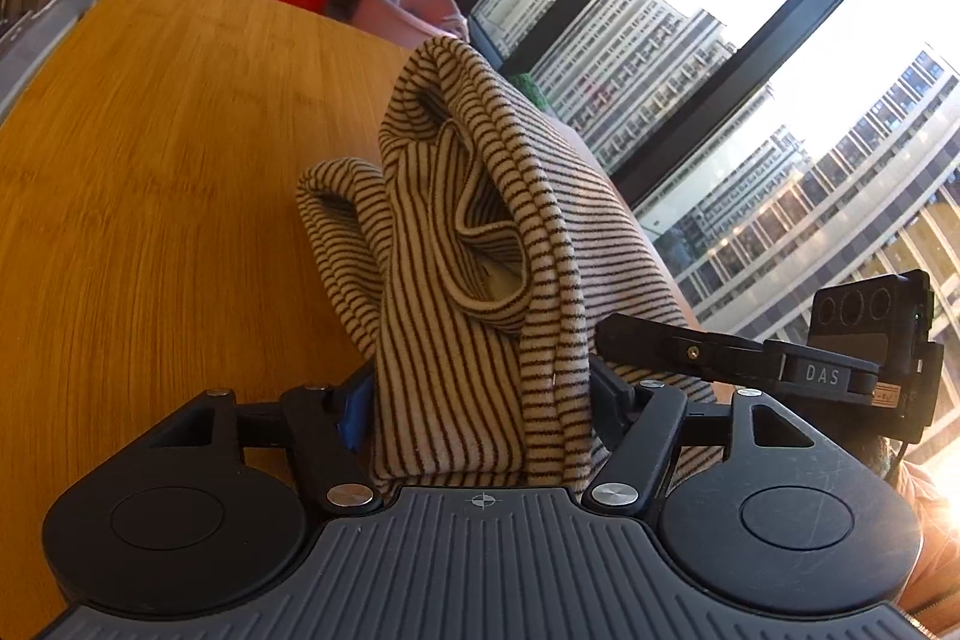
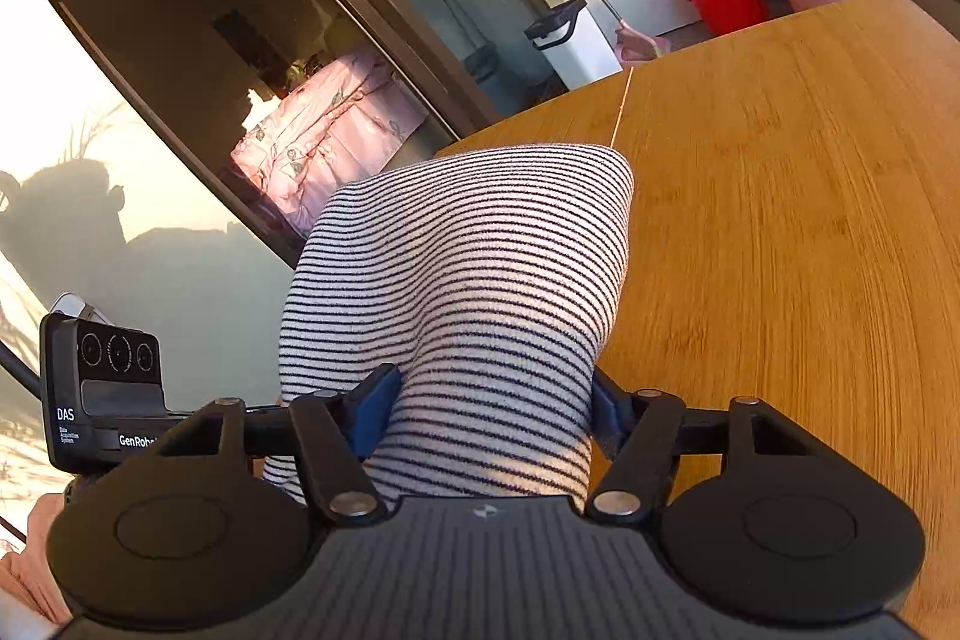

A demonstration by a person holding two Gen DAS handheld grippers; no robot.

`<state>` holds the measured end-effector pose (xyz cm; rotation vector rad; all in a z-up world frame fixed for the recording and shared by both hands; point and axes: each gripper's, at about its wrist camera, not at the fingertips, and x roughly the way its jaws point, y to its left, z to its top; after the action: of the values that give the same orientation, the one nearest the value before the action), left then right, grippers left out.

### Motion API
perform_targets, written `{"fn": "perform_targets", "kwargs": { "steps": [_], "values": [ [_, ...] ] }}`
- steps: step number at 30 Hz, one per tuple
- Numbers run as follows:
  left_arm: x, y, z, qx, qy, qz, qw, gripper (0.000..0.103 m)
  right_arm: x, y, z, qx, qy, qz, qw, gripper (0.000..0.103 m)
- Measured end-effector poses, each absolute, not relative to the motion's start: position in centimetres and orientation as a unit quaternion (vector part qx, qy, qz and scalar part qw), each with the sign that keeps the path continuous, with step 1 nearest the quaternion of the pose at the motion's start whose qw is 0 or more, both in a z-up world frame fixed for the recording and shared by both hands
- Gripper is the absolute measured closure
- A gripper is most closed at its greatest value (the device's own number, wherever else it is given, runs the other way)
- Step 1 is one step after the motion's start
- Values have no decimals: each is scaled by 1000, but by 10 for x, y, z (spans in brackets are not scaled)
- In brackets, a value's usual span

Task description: Fold clothes

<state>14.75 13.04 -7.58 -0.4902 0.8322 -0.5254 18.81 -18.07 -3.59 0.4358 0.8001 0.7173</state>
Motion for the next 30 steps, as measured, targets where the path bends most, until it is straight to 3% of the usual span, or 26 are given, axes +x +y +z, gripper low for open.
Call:
{"fn": "perform_targets", "kwargs": {
  "steps": [4,9,12,16,19,22,27,30],
  "values": [
    [171,153,-63,-257,379,-243,855,43,225,-157,-15,198,360,365,836,51],
    [193,178,-11,-194,299,-211,910,51,277,-112,13,202,310,411,833,53],
    [213,189,-5,-148,271,-169,936,46,309,-90,10,190,290,409,844,53],
    [241,203,-45,-164,329,-121,922,47,336,-79,-26,155,342,337,863,51],
    [239,210,-61,-201,347,-137,906,31,340,-105,-49,196,360,322,853,44],
    [237,206,-63,-203,346,-152,904,27,336,-113,-49,185,362,315,858,43],
    [247,196,-69,-205,361,-155,897,27,338,-102,-37,158,340,303,876,37],
    [246,195,-68,-194,365,-150,898,27,347,-92,-30,151,325,306,882,39]
  ]
}}
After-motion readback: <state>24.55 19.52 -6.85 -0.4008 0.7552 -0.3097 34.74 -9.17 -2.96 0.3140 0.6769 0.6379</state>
